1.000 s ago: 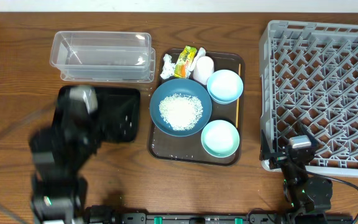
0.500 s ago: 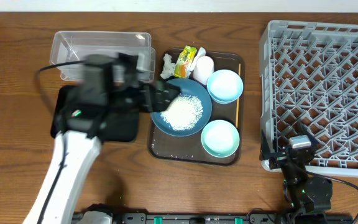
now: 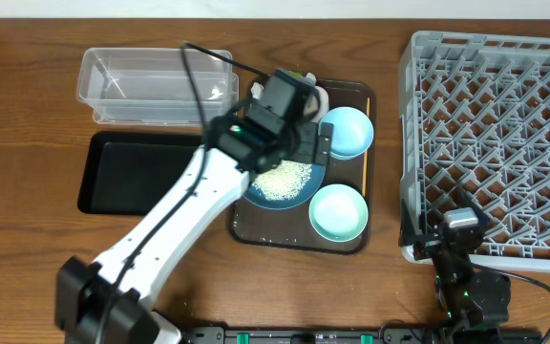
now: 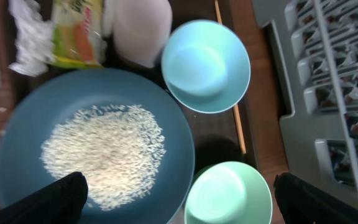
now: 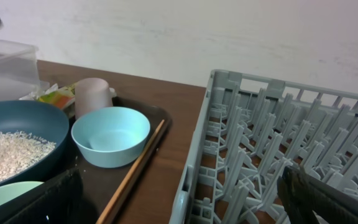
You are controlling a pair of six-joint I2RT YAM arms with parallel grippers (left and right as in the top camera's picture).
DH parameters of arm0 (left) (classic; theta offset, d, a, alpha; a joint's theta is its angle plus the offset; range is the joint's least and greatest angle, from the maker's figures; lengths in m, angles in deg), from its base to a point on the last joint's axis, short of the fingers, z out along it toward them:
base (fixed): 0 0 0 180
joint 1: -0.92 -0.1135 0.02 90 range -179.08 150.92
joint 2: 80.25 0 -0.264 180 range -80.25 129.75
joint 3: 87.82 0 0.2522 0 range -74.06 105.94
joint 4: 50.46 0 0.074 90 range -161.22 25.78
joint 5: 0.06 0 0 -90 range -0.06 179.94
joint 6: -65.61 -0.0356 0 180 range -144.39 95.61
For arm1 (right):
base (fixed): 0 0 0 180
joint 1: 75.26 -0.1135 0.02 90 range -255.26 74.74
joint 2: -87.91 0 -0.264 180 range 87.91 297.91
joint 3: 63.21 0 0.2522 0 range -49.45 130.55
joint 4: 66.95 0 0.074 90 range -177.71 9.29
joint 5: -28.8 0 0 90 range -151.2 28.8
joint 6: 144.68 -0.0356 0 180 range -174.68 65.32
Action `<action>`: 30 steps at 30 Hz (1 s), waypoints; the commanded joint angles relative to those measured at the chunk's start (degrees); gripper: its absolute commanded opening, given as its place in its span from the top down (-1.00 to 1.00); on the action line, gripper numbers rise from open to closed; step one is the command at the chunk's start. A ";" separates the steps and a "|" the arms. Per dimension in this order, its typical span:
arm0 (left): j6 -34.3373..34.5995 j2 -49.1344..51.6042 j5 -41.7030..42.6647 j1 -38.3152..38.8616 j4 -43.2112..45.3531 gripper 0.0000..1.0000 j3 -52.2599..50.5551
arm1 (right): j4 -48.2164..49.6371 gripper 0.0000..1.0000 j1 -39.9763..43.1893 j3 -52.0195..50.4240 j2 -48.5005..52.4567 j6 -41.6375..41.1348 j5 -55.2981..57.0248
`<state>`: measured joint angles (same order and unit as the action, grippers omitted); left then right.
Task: Sort waste into correct bins and load items into the dishwasher rack
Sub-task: 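Reach the left gripper to the blue rice plate and grasp its rim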
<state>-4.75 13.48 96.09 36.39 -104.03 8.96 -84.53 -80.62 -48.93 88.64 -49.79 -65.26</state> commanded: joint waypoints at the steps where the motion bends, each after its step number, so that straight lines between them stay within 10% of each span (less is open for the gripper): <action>1: 2.51 2.97 -2.80 2.45 0.72 -0.96 0.79 | -0.09 -0.98 0.37 -0.20 -0.09 0.55 0.17; 11: 3.26 14.32 -19.34 7.98 4.37 -0.81 0.79 | -0.09 -0.99 0.37 -0.20 -0.09 0.55 0.17; 30: 8.76 23.89 -19.28 8.98 8.20 -0.43 0.57 | -0.09 -0.98 0.37 -0.20 -0.09 0.55 0.17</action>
<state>2.96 36.19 77.91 44.98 -96.16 8.96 -84.53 -80.62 -48.93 88.64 -49.79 -65.26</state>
